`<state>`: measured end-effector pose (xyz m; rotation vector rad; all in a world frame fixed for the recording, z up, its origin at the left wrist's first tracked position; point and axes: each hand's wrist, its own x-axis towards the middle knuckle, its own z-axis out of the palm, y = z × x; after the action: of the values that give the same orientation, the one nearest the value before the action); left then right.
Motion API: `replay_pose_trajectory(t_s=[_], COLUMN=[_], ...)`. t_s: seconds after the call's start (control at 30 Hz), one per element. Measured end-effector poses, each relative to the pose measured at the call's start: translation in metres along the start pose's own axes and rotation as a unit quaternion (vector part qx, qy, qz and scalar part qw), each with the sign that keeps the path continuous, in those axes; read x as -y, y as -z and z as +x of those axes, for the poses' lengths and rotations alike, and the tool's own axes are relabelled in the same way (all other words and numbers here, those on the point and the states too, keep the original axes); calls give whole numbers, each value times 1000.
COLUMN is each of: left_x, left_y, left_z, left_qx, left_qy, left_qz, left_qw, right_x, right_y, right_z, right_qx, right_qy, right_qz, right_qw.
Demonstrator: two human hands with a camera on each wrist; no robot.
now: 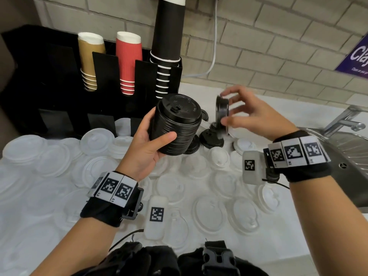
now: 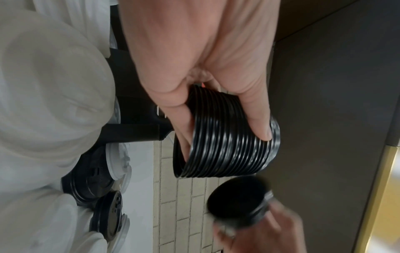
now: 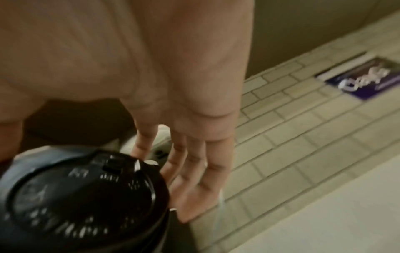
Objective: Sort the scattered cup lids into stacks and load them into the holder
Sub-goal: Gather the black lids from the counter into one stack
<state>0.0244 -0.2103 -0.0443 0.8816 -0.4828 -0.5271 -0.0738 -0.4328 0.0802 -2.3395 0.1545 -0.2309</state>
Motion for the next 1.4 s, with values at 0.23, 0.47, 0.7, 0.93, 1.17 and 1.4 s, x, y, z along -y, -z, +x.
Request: replay_pose_trajectory(t_s=[0.23, 0.47, 0.7, 0.93, 1.17, 1.4], left_x=[-2, -3, -4, -3, -5, -3], left_y=[1, 0, -2, -2, 3, 4], left_z=[-3, -5, -7, -7, -4, -5], left_qx=[9, 51, 48, 36, 12, 11], left_qy=[-8, 9, 14, 14, -6, -3], left_qz=[10, 40, 37, 28, 16, 15], left_qw=[1000, 998, 998, 999, 1000, 1000], right_x=[48, 56, 60, 55, -41, -156], right_y=[-30, -35, -38, -29, 32, 27], right_z=[7, 20, 19, 16, 23, -5], right_qx=[3, 53, 83, 51, -70, 175], right_qy=[136, 148, 157, 147, -225, -423], right_qz=[10, -75, -106, -96, -88, -412], right_qw=[991, 985, 978, 983, 968, 788])
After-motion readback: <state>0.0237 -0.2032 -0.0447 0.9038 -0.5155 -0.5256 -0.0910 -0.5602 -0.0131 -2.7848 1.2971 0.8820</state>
